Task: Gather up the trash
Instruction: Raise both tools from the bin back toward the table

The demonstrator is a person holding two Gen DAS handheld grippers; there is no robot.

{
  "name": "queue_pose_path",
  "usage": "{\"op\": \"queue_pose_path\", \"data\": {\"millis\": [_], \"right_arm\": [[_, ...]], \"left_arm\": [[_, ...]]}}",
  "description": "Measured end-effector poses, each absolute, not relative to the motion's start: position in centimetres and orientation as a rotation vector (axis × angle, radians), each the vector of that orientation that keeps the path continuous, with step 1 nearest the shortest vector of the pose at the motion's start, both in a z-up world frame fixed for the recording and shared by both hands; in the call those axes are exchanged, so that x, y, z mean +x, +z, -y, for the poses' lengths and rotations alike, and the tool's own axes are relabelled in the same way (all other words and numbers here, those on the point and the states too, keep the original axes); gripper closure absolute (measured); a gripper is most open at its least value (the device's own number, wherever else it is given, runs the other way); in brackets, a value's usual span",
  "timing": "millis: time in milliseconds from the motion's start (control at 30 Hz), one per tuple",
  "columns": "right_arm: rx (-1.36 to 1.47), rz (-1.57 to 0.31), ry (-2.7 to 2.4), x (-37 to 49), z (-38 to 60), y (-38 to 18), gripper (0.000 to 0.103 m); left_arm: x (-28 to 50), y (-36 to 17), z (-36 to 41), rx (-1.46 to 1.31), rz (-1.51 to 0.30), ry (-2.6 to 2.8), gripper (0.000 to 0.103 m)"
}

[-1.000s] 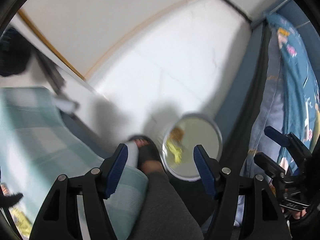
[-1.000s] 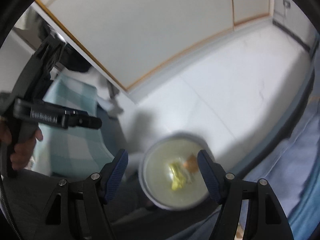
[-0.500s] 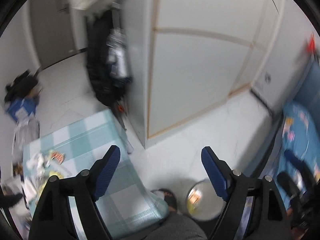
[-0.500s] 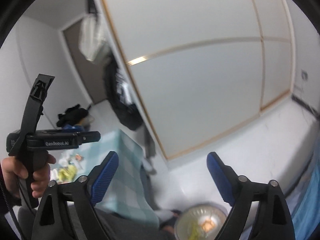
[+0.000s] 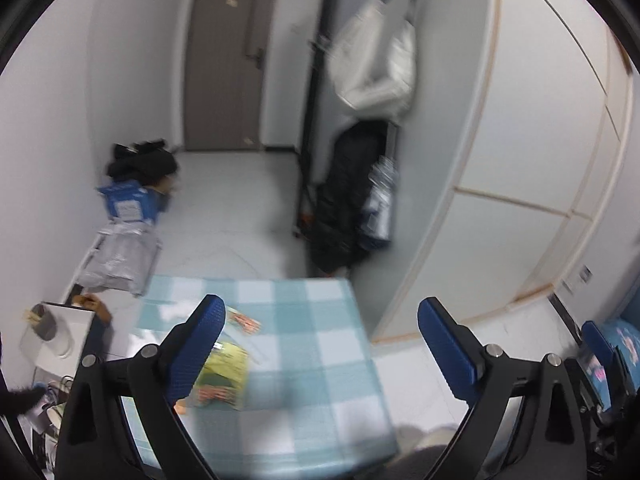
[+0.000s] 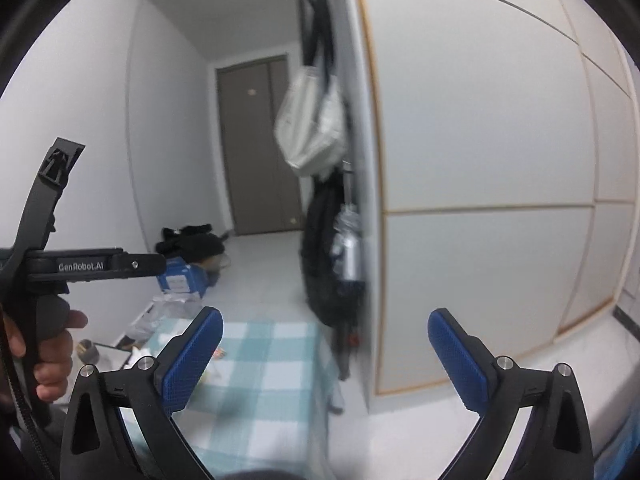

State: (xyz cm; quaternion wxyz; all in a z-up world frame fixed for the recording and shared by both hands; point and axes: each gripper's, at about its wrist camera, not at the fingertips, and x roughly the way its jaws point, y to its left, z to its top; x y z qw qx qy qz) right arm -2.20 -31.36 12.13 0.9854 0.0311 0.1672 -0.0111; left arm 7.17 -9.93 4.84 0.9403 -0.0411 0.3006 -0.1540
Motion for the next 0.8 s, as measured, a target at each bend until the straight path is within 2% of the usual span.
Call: {"op": "queue_pose_path", "data": {"millis": [67,300,467,800], "right_arm": [[0.077,-0.33,0.024,-1.7,30.4,12.1,0.0],[0.058,-0.301,0.166,2.3,26.0,12.0,0.0],[0.054,-0.33,0.2,5.5,23.2,11.2,0.0],[0.014,-0.495,0.271,12.3,19.4,7.0,0.0]], "left_arm": [[7.4,4.8,8.4,-0.095,-0.572,-0.257,0.001],[8.2,4.1,5.0,-0.082,-0.45,-0.114,0.001],[9.5,3.0,2.4,-0.152,-0.45,-0.058,0.001],[14.0,-3.5,-4.6,-0.276,-0.514,0.117,0.001]]}}
